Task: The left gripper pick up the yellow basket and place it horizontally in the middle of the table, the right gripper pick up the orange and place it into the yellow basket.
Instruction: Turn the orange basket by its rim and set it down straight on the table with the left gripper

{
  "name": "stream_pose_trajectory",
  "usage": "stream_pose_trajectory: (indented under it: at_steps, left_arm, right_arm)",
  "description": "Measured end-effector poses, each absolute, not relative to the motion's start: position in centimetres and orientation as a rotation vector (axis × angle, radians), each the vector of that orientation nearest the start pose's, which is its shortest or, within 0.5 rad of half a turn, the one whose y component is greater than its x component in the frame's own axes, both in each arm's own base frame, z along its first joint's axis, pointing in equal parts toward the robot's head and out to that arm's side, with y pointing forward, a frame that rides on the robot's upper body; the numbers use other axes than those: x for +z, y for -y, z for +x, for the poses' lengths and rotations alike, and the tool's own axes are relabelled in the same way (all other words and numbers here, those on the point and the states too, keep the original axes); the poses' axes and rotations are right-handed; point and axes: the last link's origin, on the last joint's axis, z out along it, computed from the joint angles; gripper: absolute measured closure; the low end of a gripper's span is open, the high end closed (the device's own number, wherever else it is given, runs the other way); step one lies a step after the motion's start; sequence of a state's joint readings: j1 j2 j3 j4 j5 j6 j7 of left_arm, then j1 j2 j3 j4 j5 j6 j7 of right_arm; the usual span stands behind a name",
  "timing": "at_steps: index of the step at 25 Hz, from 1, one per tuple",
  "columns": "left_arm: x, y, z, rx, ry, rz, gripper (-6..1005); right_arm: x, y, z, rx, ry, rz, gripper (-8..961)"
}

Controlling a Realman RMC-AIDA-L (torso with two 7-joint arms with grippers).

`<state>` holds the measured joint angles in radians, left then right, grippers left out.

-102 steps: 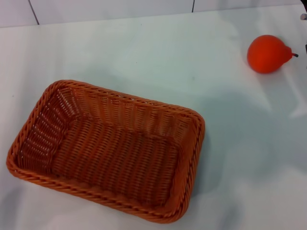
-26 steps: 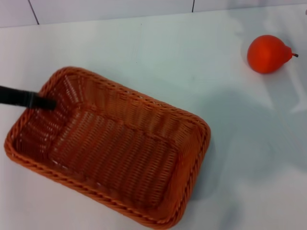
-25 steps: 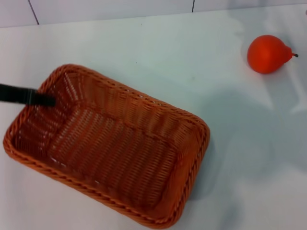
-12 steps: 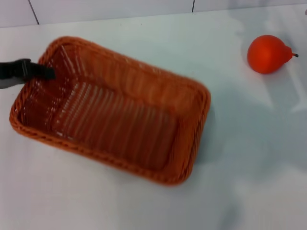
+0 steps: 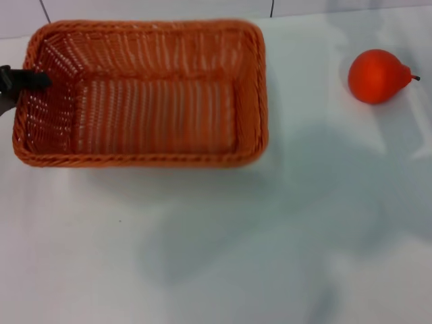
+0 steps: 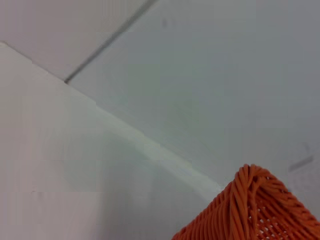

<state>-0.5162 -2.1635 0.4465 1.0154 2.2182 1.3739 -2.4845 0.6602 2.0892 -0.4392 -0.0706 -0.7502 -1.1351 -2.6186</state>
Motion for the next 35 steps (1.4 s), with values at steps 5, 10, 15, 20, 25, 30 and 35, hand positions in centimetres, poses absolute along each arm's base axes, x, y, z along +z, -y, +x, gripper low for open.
stream_pose_trajectory:
  at_steps: [5, 10, 15, 20, 25, 30, 35]
  left_arm:
    - [5.3, -35.7, -29.9, -0.916, 1.795, -1.784, 807]
    - [4.4, -35.5, -30.6, -0.928, 1.820, -1.748, 802]
    - [3.9, -35.3, -31.1, -0.952, 1.841, -1.711, 798]
    - [3.4, -35.0, -30.9, -1.013, 1.873, -1.704, 793]
    - [3.3, -35.0, -30.8, -1.042, 1.884, -1.698, 585]
    - [3.4, -34.6, -31.3, -1.048, 1.889, -1.676, 486]
    - [3.5, -34.1, -31.2, -1.060, 1.908, -1.703, 387]
  right_arm:
    - [4.0, -40.0, 30.1, -1.526, 1.451, -0.770, 128]
    - [4.0, -40.1, 30.0, -1.523, 1.452, -0.767, 128]
    - [4.0, -40.2, 30.0, -1.523, 1.453, -0.770, 128]
    - [4.0, -40.2, 30.0, -1.526, 1.453, -0.774, 129]
    - [4.1, -40.3, 30.0, -1.526, 1.453, -0.774, 130]
    - [4.1, -40.3, 30.0, -1.524, 1.451, -0.775, 130]
    - [4.3, -40.6, 29.9, -1.504, 1.475, -0.773, 131]
